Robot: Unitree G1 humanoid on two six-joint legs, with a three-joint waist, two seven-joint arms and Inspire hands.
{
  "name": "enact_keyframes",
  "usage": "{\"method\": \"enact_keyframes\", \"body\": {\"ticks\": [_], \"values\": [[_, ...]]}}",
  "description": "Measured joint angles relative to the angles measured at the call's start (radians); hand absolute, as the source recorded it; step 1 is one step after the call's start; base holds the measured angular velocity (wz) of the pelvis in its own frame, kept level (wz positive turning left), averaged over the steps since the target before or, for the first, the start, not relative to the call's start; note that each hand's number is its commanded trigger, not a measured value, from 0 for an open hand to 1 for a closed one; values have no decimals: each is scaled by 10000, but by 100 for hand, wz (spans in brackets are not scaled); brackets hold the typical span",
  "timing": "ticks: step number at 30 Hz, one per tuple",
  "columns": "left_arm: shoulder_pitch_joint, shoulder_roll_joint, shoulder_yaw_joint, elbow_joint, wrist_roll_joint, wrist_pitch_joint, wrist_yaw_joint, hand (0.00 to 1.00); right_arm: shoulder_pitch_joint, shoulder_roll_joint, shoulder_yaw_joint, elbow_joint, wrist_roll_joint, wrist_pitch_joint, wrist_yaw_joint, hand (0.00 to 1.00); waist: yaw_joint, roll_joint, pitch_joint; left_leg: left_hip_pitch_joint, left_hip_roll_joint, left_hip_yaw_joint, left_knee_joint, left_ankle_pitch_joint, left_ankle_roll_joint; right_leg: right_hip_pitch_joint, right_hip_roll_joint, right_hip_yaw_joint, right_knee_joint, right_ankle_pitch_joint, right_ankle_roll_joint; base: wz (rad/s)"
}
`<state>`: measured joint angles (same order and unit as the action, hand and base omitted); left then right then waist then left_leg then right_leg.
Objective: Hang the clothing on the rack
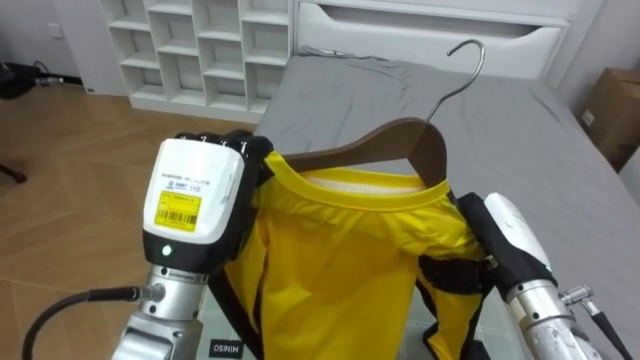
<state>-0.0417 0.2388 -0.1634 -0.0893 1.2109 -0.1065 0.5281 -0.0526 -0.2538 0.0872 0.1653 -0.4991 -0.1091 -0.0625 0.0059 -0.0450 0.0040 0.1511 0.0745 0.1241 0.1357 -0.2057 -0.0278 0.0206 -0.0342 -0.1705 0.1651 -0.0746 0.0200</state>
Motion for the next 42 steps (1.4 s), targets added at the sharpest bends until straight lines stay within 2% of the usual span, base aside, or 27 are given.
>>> {"method": "enact_keyframes", "body": {"ticks": [3,9,18,23,36,42], "values": [[0,1,-7,0,-7,5,-18,0,-20,71,3,163,13,-57,6,100,-21,4,2,-14,-1,0,-5,0,-1,57,10,-3,-144,1,-1,0],[0,-221,-189,0,-17,-54,-18,0,-21,184,70,179,8,-63,312,100,-17,0,6,4,-1,29,-13,-1,-1,72,9,-9,-116,4,-2,0],[0,35,-670,0,-892,-69,-418,0,-38,331,102,184,-95,-61,353,100,-31,-39,55,-12,1,51,-38,-4,-3,65,7,-5,-145,-10,14,0],[-1,80,-931,-1,-1183,-129,-749,0,-38,326,101,184,-272,-57,521,100,-31,-16,69,-33,3,46,-63,-7,-2,37,12,-5,-145,-17,19,0],[2,89,-953,-3,-1334,-186,-1772,0,-39,274,79,181,-583,-54,638,100,-27,-19,65,-33,-1,71,-51,-7,-3,-3,12,34,-122,-17,19,0],[3,94,-957,-87,-1563,-203,-1961,0,-39,186,-16,181,-568,-48,639,100,-59,-20,58,-64,-2,52,-44,-7,-3,-17,12,36,-118,-18,20,0]]}}
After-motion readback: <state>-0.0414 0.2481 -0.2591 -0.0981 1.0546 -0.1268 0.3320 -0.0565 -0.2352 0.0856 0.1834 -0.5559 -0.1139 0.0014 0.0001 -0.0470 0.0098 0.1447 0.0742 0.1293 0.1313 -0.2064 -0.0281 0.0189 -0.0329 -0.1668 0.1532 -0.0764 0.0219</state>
